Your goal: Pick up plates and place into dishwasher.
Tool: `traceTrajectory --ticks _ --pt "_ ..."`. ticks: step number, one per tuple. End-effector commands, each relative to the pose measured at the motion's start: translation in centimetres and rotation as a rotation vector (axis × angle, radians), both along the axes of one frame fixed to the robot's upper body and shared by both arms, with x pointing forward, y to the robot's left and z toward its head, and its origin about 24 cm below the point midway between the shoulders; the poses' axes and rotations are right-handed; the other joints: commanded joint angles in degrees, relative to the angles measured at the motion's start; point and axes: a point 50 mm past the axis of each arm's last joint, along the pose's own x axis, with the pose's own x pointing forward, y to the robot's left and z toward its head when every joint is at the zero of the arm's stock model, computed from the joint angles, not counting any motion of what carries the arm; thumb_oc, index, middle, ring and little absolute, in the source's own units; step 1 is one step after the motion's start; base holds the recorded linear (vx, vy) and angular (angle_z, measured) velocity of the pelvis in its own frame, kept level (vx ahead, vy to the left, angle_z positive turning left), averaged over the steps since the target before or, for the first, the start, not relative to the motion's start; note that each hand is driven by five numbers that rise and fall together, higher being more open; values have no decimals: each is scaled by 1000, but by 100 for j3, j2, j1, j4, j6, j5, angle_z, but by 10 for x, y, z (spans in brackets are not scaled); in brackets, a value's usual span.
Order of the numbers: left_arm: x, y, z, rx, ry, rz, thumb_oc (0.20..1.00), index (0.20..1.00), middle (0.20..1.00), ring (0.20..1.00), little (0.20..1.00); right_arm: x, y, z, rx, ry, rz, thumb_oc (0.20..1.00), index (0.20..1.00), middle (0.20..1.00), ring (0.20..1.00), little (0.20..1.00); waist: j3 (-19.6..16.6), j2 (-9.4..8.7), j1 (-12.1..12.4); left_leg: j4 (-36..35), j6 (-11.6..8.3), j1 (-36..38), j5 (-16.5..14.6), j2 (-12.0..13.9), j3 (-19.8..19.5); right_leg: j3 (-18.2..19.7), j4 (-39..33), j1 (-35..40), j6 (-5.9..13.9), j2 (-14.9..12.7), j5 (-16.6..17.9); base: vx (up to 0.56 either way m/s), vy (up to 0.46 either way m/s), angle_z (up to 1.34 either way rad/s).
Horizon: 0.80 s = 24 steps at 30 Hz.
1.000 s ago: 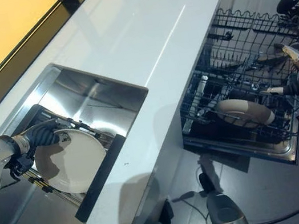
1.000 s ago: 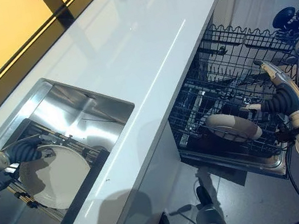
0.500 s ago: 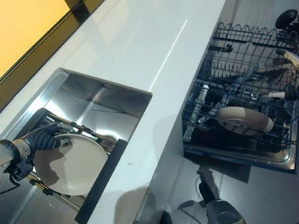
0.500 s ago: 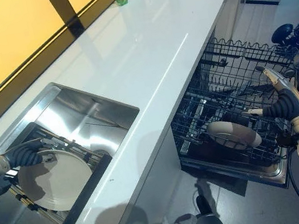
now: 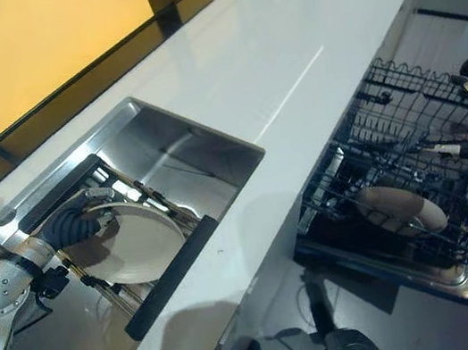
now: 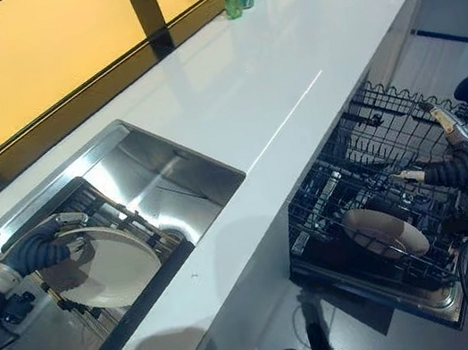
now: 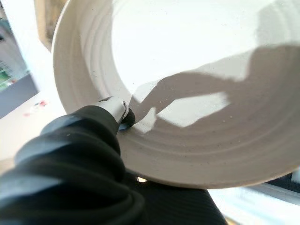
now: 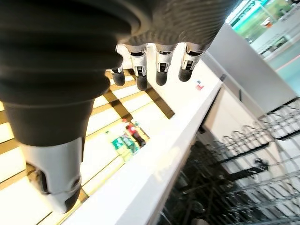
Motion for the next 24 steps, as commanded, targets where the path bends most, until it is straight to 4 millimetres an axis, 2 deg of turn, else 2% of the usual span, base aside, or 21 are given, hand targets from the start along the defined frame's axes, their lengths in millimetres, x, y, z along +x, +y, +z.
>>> traceTrajectory --ticks 1,7,13,18,20,24 --pt "-7 -7 33 25 -269 -34 200 200 200 200 200 -4 8 24 -33 -113 48 1000 1000 1000 1000 1000 -438 -139 -11 410 421 -436 -276 -464 -57 -427 659 177 476 -320 -809 -40 -12 4" --pt "-9 -11 44 -9 -547 37 200 200 200 200 200 -3 14 23 -26 -153 59 1000 1000 1000 1000 1000 -582 -182 -17 243 371 -399 -165 -429 -97 -411 660 166 419 -259 -813 -48 -5 3" --pt "-12 -13 50 -65 -710 86 200 200 200 200 200 -2 25 30 -25 -220 96 1000 1000 1000 1000 1000 -662 -189 -34 155 338 -359 -133 -404 -129 -363 638 189 377 -220 -838 -37 -3 0" --pt "-11 -19 53 -111 -778 89 200 200 200 200 200 0 33 46 -17 -351 116 1000 1000 1000 1000 1000 -708 -181 -21 74 312 -330 -99 -376 -150 -378 607 232 349 -194 -849 -40 -12 0" --pt "-9 -25 57 -163 -841 90 200 200 200 200 200 1 44 60 -6 -452 165 1000 1000 1000 1000 1000 -725 -176 -6 69 308 -325 -95 -373 -164 -384 604 248 336 -189 -852 -59 -11 0" --pt "0 -37 58 -239 -881 77 200 200 200 200 200 6 65 72 27 -529 266 1000 1000 1000 1000 1000 -757 -171 30 100 302 -339 -114 -382 -187 -390 610 260 322 -189 -862 -70 -4 1"
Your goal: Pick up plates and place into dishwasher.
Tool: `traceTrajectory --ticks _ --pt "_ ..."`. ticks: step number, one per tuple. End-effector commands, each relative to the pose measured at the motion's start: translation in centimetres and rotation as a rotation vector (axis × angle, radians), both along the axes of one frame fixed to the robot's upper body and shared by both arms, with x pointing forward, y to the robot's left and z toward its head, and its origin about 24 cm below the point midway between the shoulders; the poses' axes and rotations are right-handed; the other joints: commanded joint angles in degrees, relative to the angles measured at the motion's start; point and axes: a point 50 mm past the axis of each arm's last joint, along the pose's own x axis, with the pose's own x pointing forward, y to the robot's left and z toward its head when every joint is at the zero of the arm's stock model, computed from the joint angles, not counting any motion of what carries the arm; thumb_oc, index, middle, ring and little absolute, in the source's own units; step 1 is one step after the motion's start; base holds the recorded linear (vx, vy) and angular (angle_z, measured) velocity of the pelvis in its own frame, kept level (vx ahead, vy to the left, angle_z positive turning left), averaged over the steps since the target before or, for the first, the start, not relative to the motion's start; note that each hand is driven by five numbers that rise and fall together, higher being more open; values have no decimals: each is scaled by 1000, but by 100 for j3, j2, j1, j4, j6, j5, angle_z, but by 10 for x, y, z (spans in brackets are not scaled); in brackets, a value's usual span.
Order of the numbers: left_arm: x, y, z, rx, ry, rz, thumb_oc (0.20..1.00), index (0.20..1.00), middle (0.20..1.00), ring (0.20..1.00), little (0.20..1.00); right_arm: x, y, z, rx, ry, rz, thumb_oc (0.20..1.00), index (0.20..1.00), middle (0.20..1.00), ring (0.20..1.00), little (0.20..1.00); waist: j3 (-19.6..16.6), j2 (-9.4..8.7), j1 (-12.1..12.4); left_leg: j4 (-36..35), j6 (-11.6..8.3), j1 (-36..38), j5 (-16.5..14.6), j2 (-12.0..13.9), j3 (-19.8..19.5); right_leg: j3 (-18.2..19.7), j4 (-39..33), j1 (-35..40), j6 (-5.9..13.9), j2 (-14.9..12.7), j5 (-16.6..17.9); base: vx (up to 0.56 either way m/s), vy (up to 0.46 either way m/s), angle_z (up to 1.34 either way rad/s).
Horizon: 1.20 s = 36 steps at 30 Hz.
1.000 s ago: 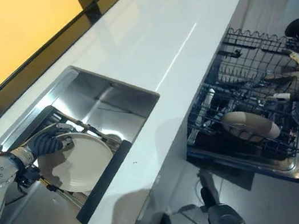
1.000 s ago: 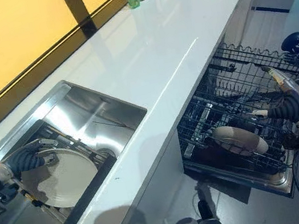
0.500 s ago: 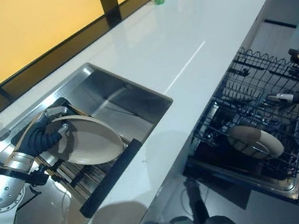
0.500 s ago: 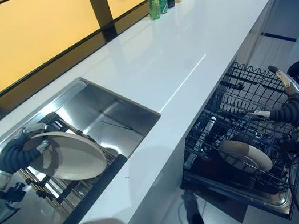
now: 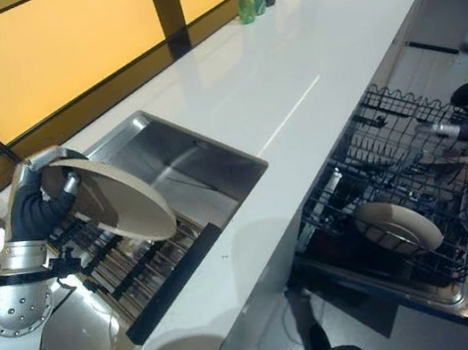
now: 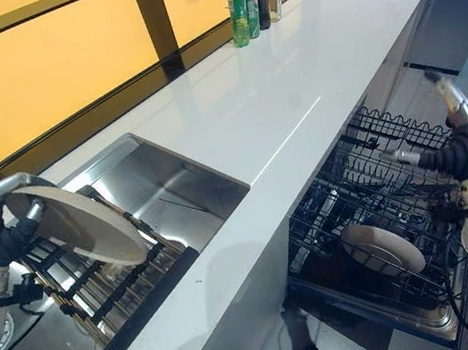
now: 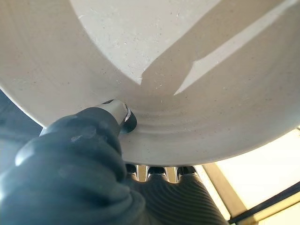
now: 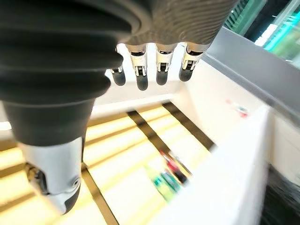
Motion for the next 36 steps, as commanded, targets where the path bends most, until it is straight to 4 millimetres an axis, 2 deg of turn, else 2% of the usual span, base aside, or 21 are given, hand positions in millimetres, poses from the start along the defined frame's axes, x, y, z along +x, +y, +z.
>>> traceTrajectory --ticks 1,7,9,18,26,31,36 --pt "11 -27 29 3 -190 -109 200 200 200 200 200 0 36 33 -33 -195 184 1000 1000 1000 1000 1000 -274 -76 46 307 335 -376 -200 -416 -133 -327 866 170 318 -188 -968 -56 -8 2" --pt "24 -54 27 -69 -219 -192 200 200 200 200 200 9 81 39 -33 -198 441 1000 1000 1000 1000 1000 -404 -88 104 312 344 -392 -169 -444 -192 -347 890 197 275 -163 -996 -64 6 1" --pt "31 -70 28 -83 -236 -227 200 200 200 200 200 15 102 37 -16 -164 554 1000 1000 1000 1000 1000 -447 -87 131 293 346 -397 -140 -453 -232 -375 918 196 256 -149 -1009 -66 10 0" --pt "48 -106 29 -173 -283 -276 200 200 200 200 200 25 159 27 116 -45 808 1000 1000 1000 1000 1000 -563 -91 211 213 349 -411 -50 -499 -392 -423 957 221 211 -114 -1045 -50 -4 5" --pt "53 -123 30 -168 -282 -295 200 200 200 200 200 30 190 13 244 117 928 1000 1000 1000 1000 1000 -602 -77 250 165 339 -414 -21 -523 -473 -451 985 218 187 -102 -1088 -19 1 3" --pt "53 -126 30 -153 -283 -291 200 200 200 200 200 30 206 -8 306 301 993 1000 1000 1000 1000 1000 -610 -75 251 155 332 -409 -12 -509 -440 -441 956 241 193 -102 -1087 0 0 0" --pt "54 -125 31 -142 -291 -279 200 200 200 200 200 29 213 -22 345 448 1077 1000 1000 1000 1000 1000 -612 -108 241 154 309 -404 6 -481 -411 -449 940 266 187 -97 -1084 0 0 0"
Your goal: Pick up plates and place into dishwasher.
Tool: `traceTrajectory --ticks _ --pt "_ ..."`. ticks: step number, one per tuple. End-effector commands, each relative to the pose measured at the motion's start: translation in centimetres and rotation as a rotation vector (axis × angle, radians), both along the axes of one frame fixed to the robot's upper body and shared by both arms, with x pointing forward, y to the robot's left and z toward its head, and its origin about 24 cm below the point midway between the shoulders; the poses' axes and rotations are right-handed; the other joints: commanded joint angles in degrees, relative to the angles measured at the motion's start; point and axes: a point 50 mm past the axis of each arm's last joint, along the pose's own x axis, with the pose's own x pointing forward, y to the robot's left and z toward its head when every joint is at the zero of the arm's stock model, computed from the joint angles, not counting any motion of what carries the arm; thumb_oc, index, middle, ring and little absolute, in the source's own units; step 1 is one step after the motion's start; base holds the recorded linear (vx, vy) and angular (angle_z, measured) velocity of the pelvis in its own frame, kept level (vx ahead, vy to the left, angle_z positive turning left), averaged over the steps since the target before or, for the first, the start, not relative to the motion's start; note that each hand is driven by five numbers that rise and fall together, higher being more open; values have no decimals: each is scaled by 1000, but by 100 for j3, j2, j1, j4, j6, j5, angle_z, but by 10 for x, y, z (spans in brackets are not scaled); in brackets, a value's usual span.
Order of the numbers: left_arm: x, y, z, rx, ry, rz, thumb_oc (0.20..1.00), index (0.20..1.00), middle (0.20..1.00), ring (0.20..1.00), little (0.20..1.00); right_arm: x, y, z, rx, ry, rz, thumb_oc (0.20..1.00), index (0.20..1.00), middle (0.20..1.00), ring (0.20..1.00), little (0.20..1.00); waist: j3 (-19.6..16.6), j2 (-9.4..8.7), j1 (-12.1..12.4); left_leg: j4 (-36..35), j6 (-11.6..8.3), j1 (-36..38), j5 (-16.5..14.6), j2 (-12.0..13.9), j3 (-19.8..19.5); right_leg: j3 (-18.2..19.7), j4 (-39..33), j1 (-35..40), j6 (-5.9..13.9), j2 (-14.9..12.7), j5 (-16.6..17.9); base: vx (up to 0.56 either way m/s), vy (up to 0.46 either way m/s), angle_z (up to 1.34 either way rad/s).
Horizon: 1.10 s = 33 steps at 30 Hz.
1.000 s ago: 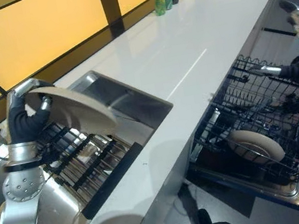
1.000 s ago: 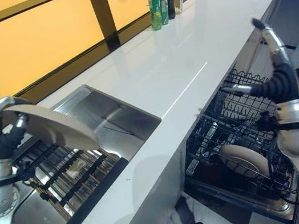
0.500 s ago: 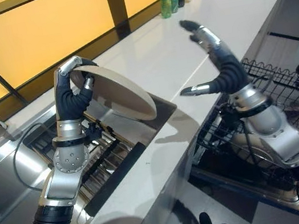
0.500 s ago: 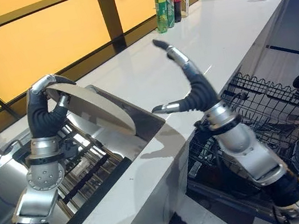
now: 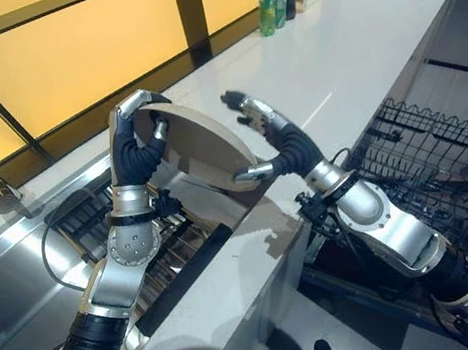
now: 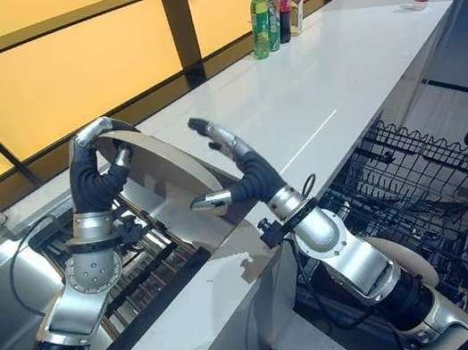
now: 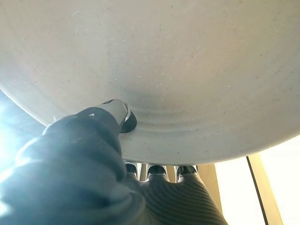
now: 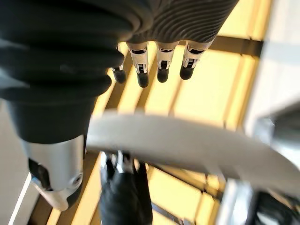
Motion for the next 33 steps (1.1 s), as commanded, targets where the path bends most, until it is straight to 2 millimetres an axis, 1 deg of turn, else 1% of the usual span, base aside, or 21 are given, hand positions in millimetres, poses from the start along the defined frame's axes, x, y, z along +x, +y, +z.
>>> traceTrajectory --ticks 1,3,5,7,9,13,16,18,20,24,29,30,31,32,33 --pt "8 -11 30 40 -148 -18 200 200 200 200 200 -6 10 11 54 10 118 1000 1000 1000 1000 1000 -384 -111 97 161 341 -429 -15 -479 -188 -274 939 160 234 -88 -1065 0 0 0" --pt "9 -13 30 55 -151 -15 200 200 200 200 200 -7 14 8 43 46 164 1000 1000 1000 1000 1000 -396 -131 96 165 335 -431 -5 -466 -166 -279 931 172 218 -78 -1065 0 0 0" --pt "10 -13 29 72 -151 -14 200 200 200 200 200 -5 13 11 38 7 126 1000 1000 1000 1000 1000 -398 -143 98 171 323 -426 2 -448 -138 -285 927 183 211 -72 -1059 0 0 0" --pt "12 -12 29 74 -141 -6 200 200 200 200 200 -1 9 15 64 11 87 1000 1000 1000 1000 1000 -413 -154 95 167 317 -420 4 -434 -128 -278 901 193 199 -61 -1046 1 -19 0" --pt "14 -6 28 52 -142 9 200 200 200 200 200 5 6 20 98 29 51 1000 1000 1000 1000 1000 -443 -162 82 179 304 -423 0 -421 -119 -247 863 204 190 -48 -1028 5 -33 -2" --pt "12 -5 29 9 -146 -7 200 200 200 200 200 1 7 14 69 42 69 1000 1000 1000 1000 1000 -469 -143 76 207 308 -443 2 -417 -137 -227 854 198 170 -29 -1028 3 -10 -2" --pt "9 -12 30 -43 -151 -44 200 200 200 200 200 1 6 12 45 -1 5 1000 1000 1000 1000 1000 -472 -136 83 210 320 -435 8 -435 -185 -229 842 220 149 -17 -1025 11 -11 -2" --pt "8 -18 31 -77 -146 -79 200 200 200 200 200 3 7 16 28 -75 -70 1000 1000 1000 1000 1000 -470 -128 98 195 324 -425 8 -448 -230 -231 822 237 148 -17 -1016 0 0 0" --pt "5 -27 34 -104 -134 -136 200 200 200 200 200 5 10 21 28 -95 -111 1000 1000 1000 1000 1000 -463 -107 131 182 320 -430 9 -471 -294 -242 814 239 157 -23 -1012 0 0 0" --pt "-1 -38 37 -122 -119 -204 200 200 200 200 200 4 15 27 62 -94 -116 1000 1000 1000 1000 1000 -424 -100 192 155 329 -429 6 -509 -373 -282 818 247 180 -52 -1021 0 0 0" --pt "-1 -45 39 -121 -117 -240 200 200 200 200 200 5 28 24 40 -66 -81 1000 1000 1000 1000 1000 -423 -109 255 110 342 -400 9 -544 -441 -338 831 258 211 -95 -1025 17 20 8" --pt "-1 -46 40 -120 -116 -243 200 200 200 200 200 5 30 24 36 -65 -74 909 909 909 909 909 -429 -111 272 95 350 -395 16 -555 -458 -347 825 263 214 -98 -1022 19 23 15" --pt "-1 -46 41 -120 -116 -244 200 200 200 200 200 5 31 24 31 -65 -71 423 423 423 423 423 -434 -116 281 87 354 -392 19 -561 -469 -355 823 265 218 -102 -1021 20 19 13" --pt "-1 -47 41 -122 -112 -247 200 200 200 200 200 6 32 24 29 -64 -69 200 200 200 200 200 -439 -121 292 82 359 -391 19 -566 -476 -361 823 267 224 -109 -1018 16 13 8" --pt "-2 -47 41 -121 -111 -248 200 200 200 200 200 6 31 23 26 -62 -69 200 200 200 200 200 -440 -127 300 81 364 -392 19 -572 -484 -365 823 264 230 -115 -1012 0 0 0"
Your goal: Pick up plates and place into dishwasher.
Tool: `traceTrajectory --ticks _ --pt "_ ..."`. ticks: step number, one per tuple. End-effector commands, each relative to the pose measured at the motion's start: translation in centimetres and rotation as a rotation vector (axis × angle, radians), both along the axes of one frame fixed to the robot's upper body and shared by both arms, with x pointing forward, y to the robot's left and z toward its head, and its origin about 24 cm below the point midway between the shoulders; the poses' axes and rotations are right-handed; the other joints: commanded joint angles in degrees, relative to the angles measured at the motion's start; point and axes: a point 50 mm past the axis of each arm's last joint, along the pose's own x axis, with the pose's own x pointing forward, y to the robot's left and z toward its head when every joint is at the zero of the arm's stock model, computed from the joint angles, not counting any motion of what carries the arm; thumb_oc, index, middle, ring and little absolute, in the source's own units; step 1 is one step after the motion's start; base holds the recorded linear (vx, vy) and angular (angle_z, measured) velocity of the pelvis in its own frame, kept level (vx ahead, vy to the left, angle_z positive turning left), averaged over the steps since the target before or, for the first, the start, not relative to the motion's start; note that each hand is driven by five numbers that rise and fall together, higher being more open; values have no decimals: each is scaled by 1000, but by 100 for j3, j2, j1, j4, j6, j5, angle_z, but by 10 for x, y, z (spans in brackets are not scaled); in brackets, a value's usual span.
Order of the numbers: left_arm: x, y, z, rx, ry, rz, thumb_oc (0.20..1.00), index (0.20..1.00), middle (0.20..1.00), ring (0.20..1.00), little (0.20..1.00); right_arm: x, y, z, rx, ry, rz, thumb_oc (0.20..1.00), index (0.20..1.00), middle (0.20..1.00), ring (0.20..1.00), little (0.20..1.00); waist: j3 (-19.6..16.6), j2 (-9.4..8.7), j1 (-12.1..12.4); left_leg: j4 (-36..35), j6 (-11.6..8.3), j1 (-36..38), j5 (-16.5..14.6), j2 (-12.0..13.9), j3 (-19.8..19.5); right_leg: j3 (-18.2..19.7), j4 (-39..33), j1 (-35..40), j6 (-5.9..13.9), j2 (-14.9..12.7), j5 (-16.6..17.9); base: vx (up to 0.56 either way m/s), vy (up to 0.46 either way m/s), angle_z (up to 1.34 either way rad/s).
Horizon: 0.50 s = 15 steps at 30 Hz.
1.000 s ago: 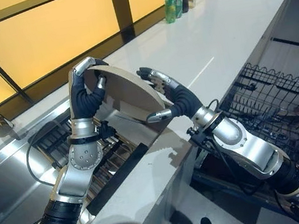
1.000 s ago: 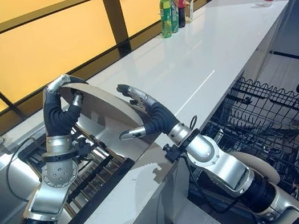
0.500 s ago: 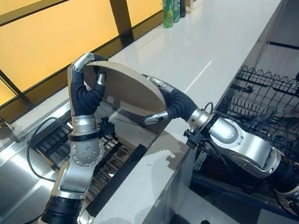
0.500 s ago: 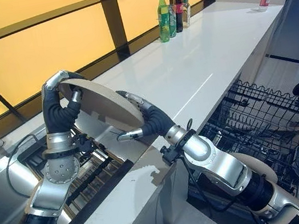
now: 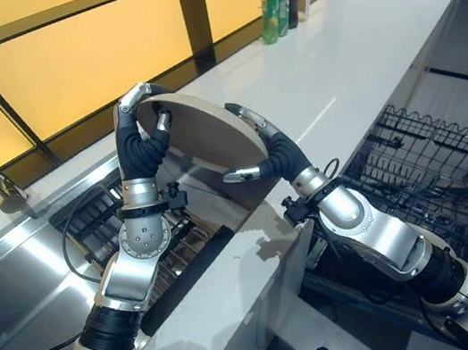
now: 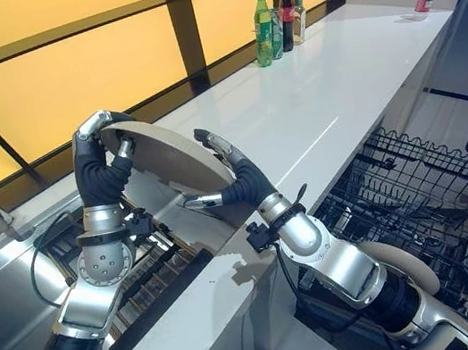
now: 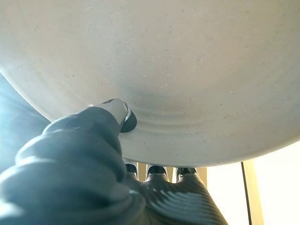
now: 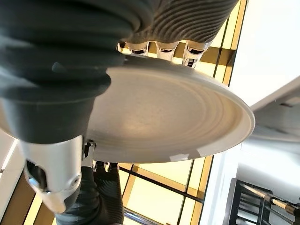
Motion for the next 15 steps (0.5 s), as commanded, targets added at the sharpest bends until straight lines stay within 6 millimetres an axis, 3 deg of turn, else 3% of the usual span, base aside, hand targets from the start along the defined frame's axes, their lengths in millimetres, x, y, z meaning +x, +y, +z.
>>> traceTrajectory --ticks 1,15 --pt "-8 -33 40 7 -172 -186 200 200 200 200 200 2 20 29 34 -105 80 200 200 200 200 200 -318 -110 211 90 370 -427 21 -578 -347 -252 827 165 239 -110 -963 0 0 0" --pt "-6 -34 41 9 -172 -184 200 200 200 200 200 6 25 22 -44 -48 140 200 200 200 200 200 -302 -148 240 93 442 -383 9 -634 -382 -261 944 130 244 -106 -988 6 7 3"
